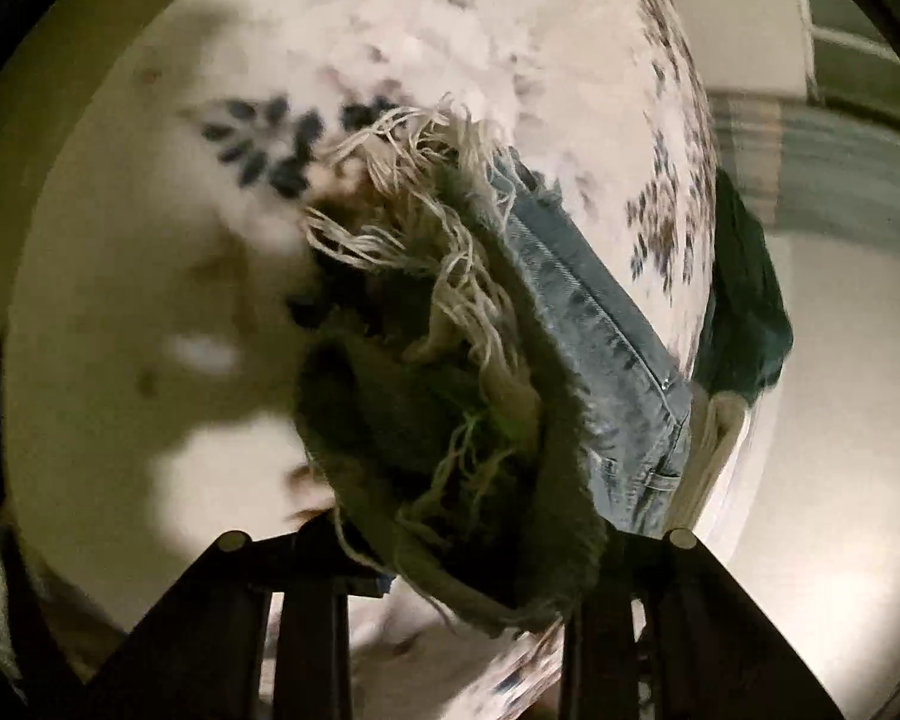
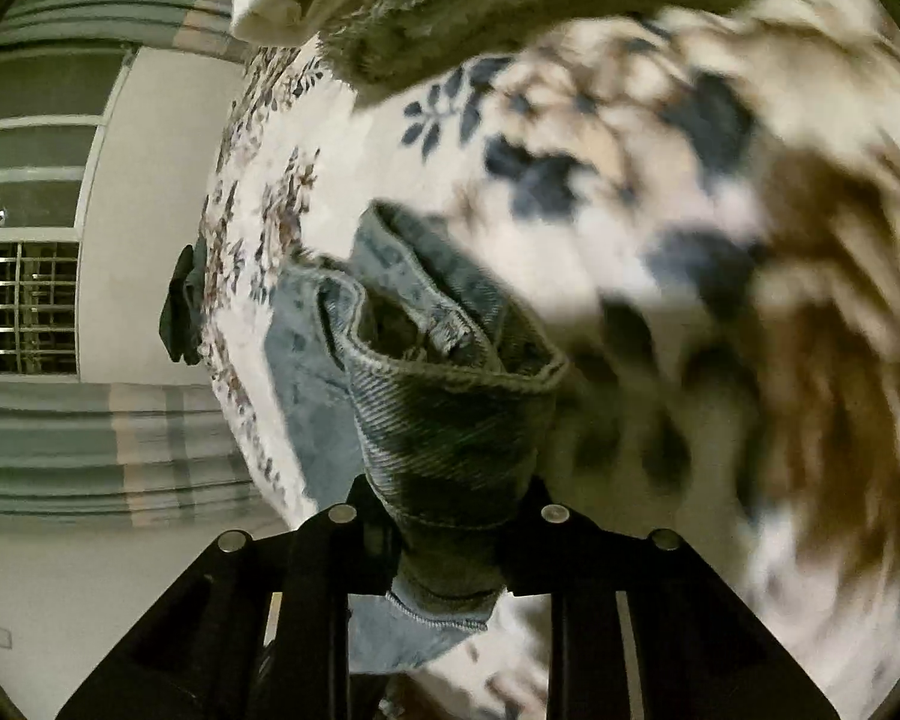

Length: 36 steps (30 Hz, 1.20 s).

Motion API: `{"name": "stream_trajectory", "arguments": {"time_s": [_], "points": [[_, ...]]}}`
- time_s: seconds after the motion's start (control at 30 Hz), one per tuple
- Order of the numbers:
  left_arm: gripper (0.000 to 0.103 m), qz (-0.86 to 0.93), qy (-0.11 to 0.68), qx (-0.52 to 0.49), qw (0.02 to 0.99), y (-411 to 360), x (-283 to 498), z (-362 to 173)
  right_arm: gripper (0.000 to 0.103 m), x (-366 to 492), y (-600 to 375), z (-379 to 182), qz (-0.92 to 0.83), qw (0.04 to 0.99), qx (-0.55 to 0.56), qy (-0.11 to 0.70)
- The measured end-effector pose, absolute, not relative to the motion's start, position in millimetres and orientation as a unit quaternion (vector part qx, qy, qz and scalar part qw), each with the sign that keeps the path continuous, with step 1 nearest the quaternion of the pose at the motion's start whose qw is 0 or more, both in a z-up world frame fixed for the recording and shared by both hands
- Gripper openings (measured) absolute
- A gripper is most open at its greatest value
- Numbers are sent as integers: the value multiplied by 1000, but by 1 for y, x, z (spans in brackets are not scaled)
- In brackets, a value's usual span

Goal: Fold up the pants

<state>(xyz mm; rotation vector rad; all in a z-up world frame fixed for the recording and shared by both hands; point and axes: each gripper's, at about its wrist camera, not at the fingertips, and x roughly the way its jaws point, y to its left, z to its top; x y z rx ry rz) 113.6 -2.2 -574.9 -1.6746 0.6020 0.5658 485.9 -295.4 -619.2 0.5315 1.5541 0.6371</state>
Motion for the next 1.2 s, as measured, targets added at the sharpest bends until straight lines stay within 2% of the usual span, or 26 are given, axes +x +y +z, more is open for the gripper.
{"name": "stream_trajectory", "arguments": {"time_s": [0.1,0.17,0.23,0.27,0.33,0.4,0.53,0.6,0.7,0.8,0.9,0.93,1.0,1.03,1.1,1.13,1.2], "points": [[26,229,276,-714,602,2,97,-586,26,448,-318,-619,257,632,231,694],[29,227,280,-718,596,6,93,-602,31,428,-326,-629,256,626,219,704],[38,216,264,-732,590,-1,94,-615,42,424,-332,-643,256,617,224,710],[44,211,250,-736,592,-1,95,-616,51,425,-333,-650,257,616,234,707],[73,196,225,-734,610,0,107,-614,59,431,-334,-661,261,610,256,703],[82,193,229,-722,624,3,115,-610,63,435,-331,-665,261,602,262,707],[83,191,258,-702,636,11,134,-601,63,435,-322,-635,233,625,161,728],[83,188,282,-687,642,12,135,-594,63,438,-313,-594,231,678,64,695],[84,205,322,-651,656,12,139,-581,63,453,-287,-553,255,725,-3,639],[84,218,337,-627,668,13,150,-574,63,479,-236,-551,297,718,-28,630],[84,221,339,-626,666,5,144,-576,63,501,-192,-575,315,686,-27,656],[84,223,340,-626,666,5,147,-574,62,509,-182,-588,311,671,-34,672],[84,226,345,-623,665,5,153,-572,39,514,-170,-607,306,652,-34,693],[84,226,346,-622,665,2,152,-572,20,513,-170,-606,304,661,-36,686],[84,222,344,-623,666,-2,139,-570,12,508,-177,-592,309,680,-31,664],[84,221,343,-623,667,-1,139,-572,4,505,-184,-585,308,691,-25,653],[84,220,343,-621,670,0,143,-572,4,507,-195,-569,299,710,-7,637]]}}
